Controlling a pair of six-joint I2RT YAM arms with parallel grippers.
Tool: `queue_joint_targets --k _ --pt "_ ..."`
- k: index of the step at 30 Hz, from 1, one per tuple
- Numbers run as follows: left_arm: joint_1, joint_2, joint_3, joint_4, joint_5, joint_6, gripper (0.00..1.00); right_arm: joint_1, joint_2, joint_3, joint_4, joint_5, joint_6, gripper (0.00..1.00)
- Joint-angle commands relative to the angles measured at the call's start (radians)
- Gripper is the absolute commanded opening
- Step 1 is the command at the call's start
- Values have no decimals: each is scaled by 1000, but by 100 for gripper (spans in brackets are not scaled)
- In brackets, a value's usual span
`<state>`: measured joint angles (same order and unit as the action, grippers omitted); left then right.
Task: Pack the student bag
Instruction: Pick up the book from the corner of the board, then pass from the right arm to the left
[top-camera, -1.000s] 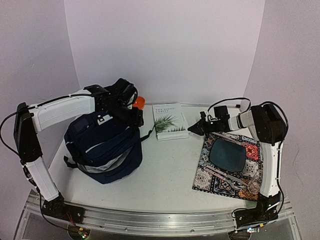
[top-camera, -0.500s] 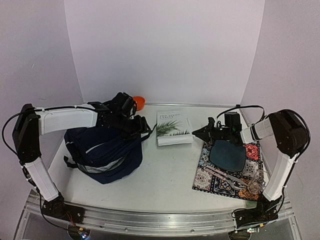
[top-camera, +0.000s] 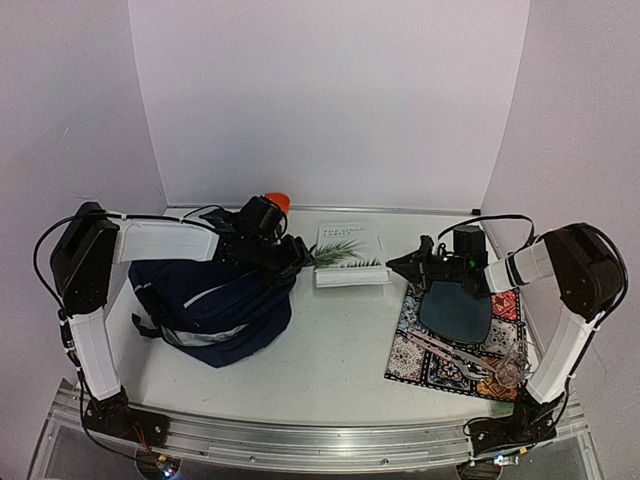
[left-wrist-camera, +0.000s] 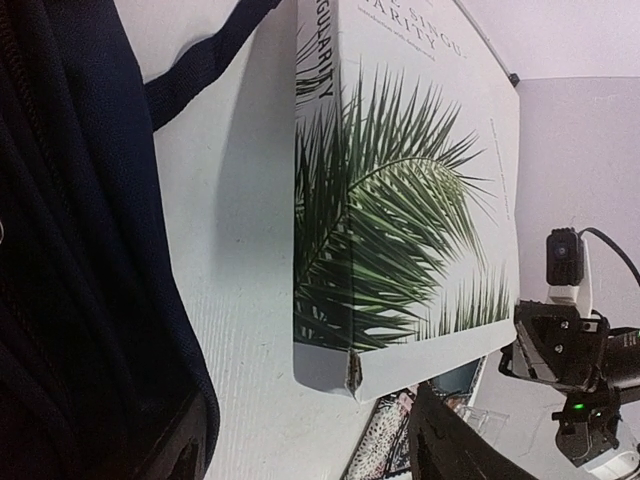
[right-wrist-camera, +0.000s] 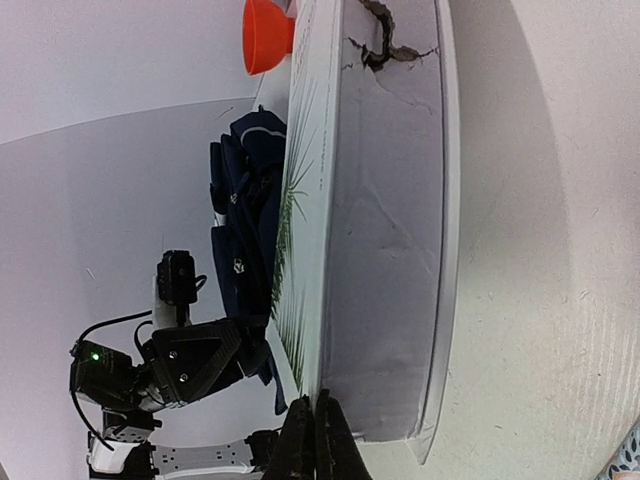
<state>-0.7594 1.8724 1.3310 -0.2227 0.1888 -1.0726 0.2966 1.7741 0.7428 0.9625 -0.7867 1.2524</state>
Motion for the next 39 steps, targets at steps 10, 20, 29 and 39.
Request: queue_joint_targets --k 10,20,29,39 --pt "-43 -146 150 -119 -273 167 70 2 -50 -2 115 -18 22 0" --pt "-148 -54 343 -332 -490 315 70 3 -37 9 123 -35 27 0" --pt "-71 40 277 -155 -114 126 73 2 -41 1 147 -48 42 0" --pt "-9 101 192 23 56 -52 75 3 -57 -32 216 -50 96 0"
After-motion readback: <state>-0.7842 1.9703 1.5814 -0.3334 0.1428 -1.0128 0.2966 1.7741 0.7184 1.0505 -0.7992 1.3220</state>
